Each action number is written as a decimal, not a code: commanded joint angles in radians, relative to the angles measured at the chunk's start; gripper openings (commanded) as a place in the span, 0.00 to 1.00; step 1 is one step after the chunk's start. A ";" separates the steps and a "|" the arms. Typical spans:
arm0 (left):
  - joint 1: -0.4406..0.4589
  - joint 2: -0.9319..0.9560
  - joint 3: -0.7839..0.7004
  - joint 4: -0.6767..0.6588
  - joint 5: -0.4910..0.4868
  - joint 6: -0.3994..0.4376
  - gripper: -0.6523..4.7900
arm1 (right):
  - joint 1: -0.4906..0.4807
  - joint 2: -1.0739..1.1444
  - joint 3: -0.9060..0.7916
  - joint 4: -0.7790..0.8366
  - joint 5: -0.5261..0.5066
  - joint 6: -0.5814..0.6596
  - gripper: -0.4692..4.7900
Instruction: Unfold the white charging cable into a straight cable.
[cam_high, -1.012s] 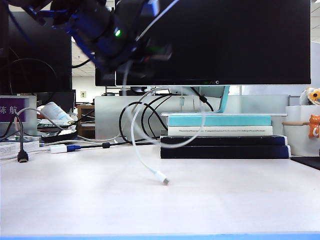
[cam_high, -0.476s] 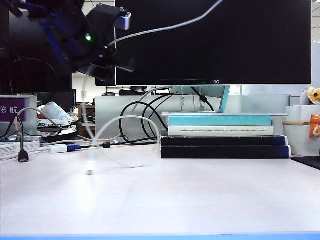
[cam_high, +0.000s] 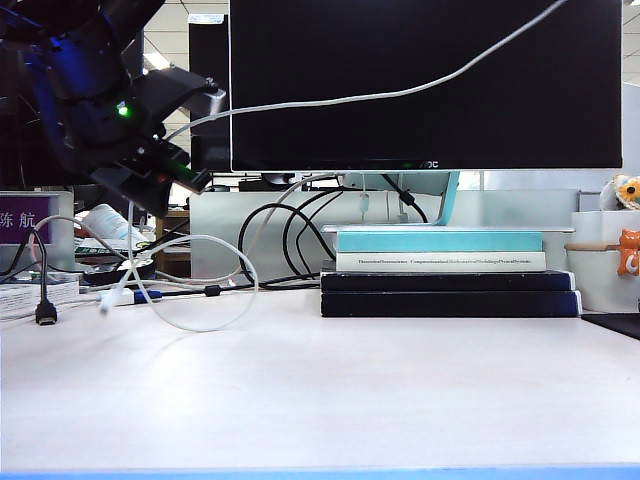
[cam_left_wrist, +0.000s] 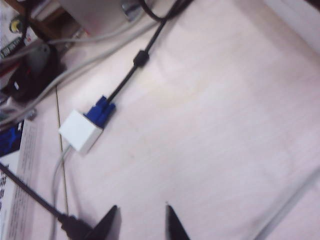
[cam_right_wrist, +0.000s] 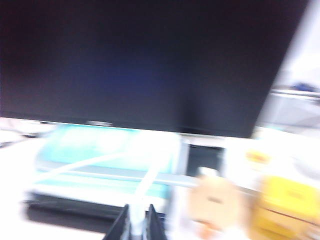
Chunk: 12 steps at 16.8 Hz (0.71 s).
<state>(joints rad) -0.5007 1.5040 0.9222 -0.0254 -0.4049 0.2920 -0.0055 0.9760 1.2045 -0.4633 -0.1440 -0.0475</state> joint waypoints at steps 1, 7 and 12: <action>0.002 -0.004 0.003 -0.045 -0.054 -0.004 0.36 | -0.035 -0.004 0.004 -0.016 0.104 -0.029 0.08; 0.002 -0.029 0.003 -0.117 -0.193 0.003 0.42 | -0.133 0.054 -0.043 -0.092 0.238 -0.043 0.08; 0.002 -0.044 0.003 -0.156 -0.170 -0.044 0.42 | -0.138 0.072 -0.121 -0.082 0.216 -0.039 0.08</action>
<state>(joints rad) -0.4980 1.4719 0.9222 -0.1959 -0.6247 0.2768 -0.1425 1.0512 1.0832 -0.5667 0.0978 -0.0978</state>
